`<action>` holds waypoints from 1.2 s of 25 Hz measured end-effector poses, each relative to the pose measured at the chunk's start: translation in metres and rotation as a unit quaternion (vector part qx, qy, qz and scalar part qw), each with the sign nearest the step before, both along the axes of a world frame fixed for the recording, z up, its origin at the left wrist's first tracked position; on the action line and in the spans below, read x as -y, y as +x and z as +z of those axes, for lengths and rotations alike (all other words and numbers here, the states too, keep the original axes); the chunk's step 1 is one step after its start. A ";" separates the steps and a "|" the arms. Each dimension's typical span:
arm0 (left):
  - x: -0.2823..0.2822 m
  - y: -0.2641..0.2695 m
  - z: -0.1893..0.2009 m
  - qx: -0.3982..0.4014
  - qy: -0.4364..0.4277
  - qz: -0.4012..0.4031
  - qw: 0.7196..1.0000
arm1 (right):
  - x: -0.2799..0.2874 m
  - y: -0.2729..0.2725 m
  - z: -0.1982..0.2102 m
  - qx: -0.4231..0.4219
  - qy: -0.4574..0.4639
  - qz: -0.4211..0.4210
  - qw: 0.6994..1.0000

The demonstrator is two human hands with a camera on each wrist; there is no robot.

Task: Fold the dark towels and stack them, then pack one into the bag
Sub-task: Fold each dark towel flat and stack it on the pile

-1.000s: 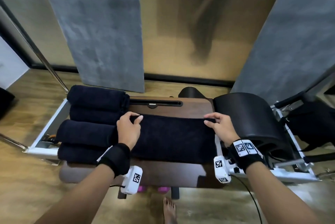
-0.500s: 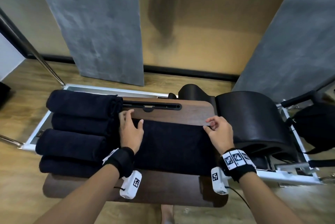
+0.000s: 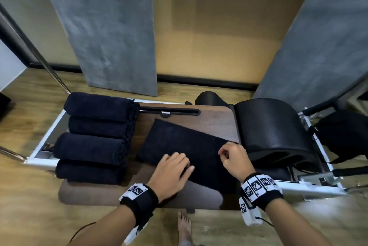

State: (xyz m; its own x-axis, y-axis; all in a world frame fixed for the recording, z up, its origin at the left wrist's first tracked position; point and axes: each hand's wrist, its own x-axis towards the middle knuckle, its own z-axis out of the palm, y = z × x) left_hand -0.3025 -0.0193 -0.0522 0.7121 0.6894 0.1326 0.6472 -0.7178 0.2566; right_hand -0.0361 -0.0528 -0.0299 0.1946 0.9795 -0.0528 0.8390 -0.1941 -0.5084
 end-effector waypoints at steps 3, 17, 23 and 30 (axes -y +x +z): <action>-0.001 -0.008 0.007 -0.026 0.044 0.086 0.995 | 0.036 -0.023 0.002 0.007 -0.019 0.026 0.999; 0.093 -0.072 -0.011 -0.069 -0.067 0.043 0.994 | 0.124 -0.105 -0.023 -0.017 0.046 0.136 0.989; 0.096 -0.080 -0.005 0.019 -0.083 0.032 0.996 | 0.135 -0.108 -0.029 0.096 0.046 0.140 0.984; 0.089 -0.083 -0.008 0.138 -0.095 0.081 0.983 | 0.138 -0.097 -0.029 0.061 0.096 0.134 0.984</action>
State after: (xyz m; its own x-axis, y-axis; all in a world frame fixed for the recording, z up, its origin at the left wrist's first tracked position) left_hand -0.3856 -0.1082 -0.0599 0.5463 0.8216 0.1632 0.6360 -0.5336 0.5574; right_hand -0.1331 -0.1905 -0.0587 -0.0784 0.9860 0.1468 0.9044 0.1324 -0.4057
